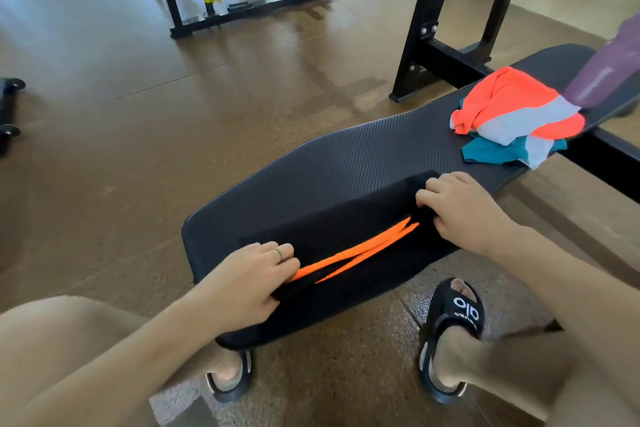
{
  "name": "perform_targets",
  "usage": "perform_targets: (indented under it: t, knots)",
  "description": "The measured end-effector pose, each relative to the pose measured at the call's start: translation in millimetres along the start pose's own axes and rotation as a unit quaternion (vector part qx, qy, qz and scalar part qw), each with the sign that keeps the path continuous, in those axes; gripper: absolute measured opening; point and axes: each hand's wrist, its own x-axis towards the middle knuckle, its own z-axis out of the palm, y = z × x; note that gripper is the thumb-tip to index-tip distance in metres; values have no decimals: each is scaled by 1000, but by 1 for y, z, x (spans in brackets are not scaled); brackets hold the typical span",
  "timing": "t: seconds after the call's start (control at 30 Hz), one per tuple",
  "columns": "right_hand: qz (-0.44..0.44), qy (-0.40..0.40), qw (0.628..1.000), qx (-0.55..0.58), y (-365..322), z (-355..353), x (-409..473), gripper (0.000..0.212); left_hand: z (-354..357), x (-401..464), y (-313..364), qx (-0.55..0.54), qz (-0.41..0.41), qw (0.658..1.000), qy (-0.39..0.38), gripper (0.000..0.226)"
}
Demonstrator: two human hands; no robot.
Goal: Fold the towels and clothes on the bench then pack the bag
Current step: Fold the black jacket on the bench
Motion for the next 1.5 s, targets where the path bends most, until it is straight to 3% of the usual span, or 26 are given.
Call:
perform_targets:
  t: [0.1,0.27,0.43,0.53,0.63,0.77,0.97,1.1,1.2,1.27,1.37,1.5]
  knots:
    - [10,29,1000,3,-5,4,-13,32,5,-5,5,24,-15,1000,9,21]
    - [7,53,999,5,-8,1,-24,23,10,-4,17,65,-53,996,23,37]
    - [1,117,993,29,-13,-25,-35,11,6,-9,5,83,-45,993,68,27]
    - [-15,83,996,15,-16,-24,-44,12,6,-15,6,92,-48,993,56,30]
    - [-20,1,1000,-8,-19,-9,-52,22,9,-16,19,131,-48,990,20,33]
    - [0,-68,997,-28,-25,-3,-54,33,11,-5,39,140,-79,987,11,62]
    - [-32,10,999,32,-53,-15,-45,35,18,31,67,165,-142,976,15,99]
    - [-87,-10,982,166,-84,-3,-38,70,28,53,75,181,-74,980,30,64]
    - [-95,-43,985,139,-86,16,-40,69,37,52,71,116,-56,991,43,33]
    - [-98,-44,989,99,-81,26,-44,65,40,49,68,107,-51,992,46,23]
    - [-97,-39,993,54,-78,34,-52,63,46,44,69,131,-30,989,67,23]
    - [-88,-37,994,60,-79,40,-60,66,57,35,81,153,-58,984,63,46]
